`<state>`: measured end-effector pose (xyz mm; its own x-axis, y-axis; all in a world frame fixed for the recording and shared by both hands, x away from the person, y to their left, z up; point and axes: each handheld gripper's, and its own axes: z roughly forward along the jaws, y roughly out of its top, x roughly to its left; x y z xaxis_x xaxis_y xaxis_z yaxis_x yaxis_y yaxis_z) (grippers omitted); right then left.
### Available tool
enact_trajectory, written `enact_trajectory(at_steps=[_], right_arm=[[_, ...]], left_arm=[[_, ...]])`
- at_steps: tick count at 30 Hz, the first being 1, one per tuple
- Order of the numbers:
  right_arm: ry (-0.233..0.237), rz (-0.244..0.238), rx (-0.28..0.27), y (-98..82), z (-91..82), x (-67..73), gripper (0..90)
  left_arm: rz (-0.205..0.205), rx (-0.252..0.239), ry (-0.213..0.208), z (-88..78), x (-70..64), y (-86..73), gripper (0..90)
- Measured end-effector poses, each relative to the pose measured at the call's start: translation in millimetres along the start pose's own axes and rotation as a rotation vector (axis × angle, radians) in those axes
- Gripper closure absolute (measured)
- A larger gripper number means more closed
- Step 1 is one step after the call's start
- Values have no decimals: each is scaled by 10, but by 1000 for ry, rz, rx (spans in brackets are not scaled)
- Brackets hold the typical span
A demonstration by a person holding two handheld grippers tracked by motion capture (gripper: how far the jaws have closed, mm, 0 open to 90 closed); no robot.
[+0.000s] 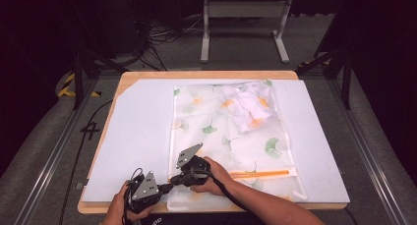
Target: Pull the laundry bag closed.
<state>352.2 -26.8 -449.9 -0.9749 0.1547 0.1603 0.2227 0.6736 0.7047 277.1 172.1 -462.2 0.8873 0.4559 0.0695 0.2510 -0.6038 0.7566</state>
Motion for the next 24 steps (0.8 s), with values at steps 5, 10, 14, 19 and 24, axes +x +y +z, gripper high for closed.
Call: enact_trajectory(at_steps=[5,10,14,19,24], right_arm=[[-14,-2,7,-5,-35,-18,900],[-26,-16,17,-16,-68,-20,900],[-27,-22,21,-30,-88,-15,900],[-31,-24,29,-45,-124,-10,900],[-37,-22,37,-64,-158,-18,900]], left_arm=[[-10,2,0,0,3,1,900],[-19,3,2,1,1,1,900],[-32,3,2,0,2,1,900],[-42,-2,-4,0,14,-7,900],[-40,-2,-3,0,13,-6,900]])
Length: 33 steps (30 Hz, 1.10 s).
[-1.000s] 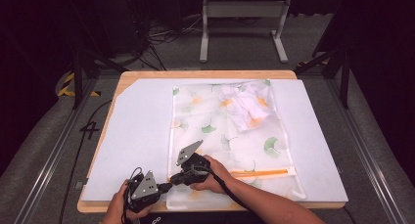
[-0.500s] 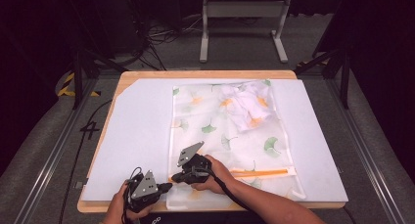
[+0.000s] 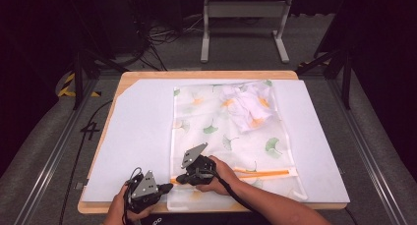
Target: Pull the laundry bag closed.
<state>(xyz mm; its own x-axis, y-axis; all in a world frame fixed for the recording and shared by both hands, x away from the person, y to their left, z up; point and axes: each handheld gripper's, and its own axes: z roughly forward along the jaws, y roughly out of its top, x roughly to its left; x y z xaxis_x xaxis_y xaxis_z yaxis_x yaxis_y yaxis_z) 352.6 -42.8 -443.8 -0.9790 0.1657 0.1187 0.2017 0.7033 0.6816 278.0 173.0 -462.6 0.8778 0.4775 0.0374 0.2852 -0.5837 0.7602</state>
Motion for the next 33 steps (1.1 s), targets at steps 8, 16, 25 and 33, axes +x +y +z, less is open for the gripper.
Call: enact_trajectory(at_steps=[8,16,25,33], right_arm=[[-17,1,15,-79,-99,-7,900],[-37,3,25,-139,-180,-32,900],[-75,5,42,-207,-276,-22,900],[-109,30,51,-325,-416,-46,900]], left_arm=[[3,2,0,0,-1,2,900],[2,2,0,-1,2,2,900],[2,3,-3,-2,5,2,900],[2,4,-5,-1,3,4,900]])
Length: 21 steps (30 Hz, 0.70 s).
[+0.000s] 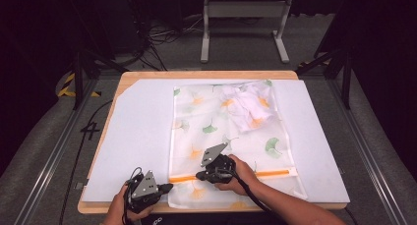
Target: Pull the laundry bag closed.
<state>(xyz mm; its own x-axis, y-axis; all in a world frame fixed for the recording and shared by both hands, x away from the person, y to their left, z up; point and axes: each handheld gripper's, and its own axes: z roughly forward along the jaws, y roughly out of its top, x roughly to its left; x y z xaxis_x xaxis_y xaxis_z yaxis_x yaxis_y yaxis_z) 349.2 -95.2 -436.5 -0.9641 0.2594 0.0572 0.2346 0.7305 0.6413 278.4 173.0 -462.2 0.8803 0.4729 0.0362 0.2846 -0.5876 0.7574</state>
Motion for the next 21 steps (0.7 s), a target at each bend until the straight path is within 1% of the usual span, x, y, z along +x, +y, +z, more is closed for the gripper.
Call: enact_trajectory(at_steps=[2,13,21], right_arm=[[-3,5,-1,-18,-13,-4,900],[-40,60,2,-270,-251,-103,900],[-63,86,2,-435,-403,-151,900]], left_arm=[[-1,0,-2,-1,1,-1,900],[6,-1,0,-1,0,0,900],[8,-1,2,-1,-2,-2,900]])
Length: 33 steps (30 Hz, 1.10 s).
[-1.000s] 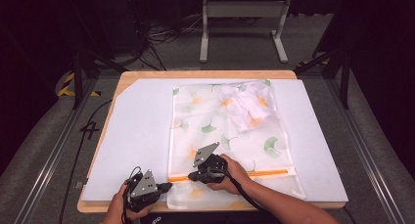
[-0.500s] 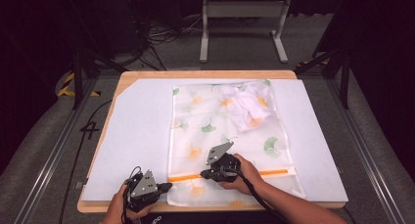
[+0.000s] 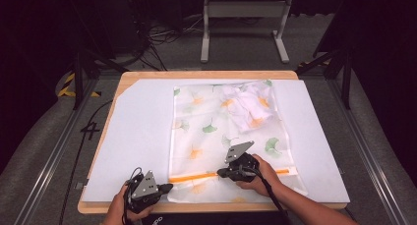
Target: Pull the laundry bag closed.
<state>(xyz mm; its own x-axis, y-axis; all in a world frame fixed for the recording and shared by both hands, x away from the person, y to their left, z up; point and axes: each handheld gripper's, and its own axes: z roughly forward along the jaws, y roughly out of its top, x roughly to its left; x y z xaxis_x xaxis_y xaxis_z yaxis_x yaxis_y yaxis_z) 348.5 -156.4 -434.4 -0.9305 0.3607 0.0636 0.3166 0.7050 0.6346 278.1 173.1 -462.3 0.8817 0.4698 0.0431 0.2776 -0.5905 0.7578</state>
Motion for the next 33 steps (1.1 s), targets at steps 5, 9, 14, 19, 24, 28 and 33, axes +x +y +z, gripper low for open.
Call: enact_trajectory(at_steps=[5,9,14,19,24,28,33], right_arm=[[-10,26,-2,-107,-97,-41,900],[-21,57,-7,-227,-196,-76,900],[-41,62,-11,-346,-304,-88,900],[-51,92,-17,-477,-412,-120,900],[-63,115,-24,-582,-504,-159,900],[-75,131,-28,-668,-577,-182,900],[-85,155,-33,-753,-655,-217,900]], left_arm=[[1,0,-1,0,1,0,900],[1,0,-1,0,1,0,900],[2,-1,-2,0,2,0,900],[2,-1,-1,-1,2,-1,900],[2,-1,-3,0,5,-2,900],[2,0,-3,-1,5,-1,900],[1,-2,-3,0,6,-3,900]])
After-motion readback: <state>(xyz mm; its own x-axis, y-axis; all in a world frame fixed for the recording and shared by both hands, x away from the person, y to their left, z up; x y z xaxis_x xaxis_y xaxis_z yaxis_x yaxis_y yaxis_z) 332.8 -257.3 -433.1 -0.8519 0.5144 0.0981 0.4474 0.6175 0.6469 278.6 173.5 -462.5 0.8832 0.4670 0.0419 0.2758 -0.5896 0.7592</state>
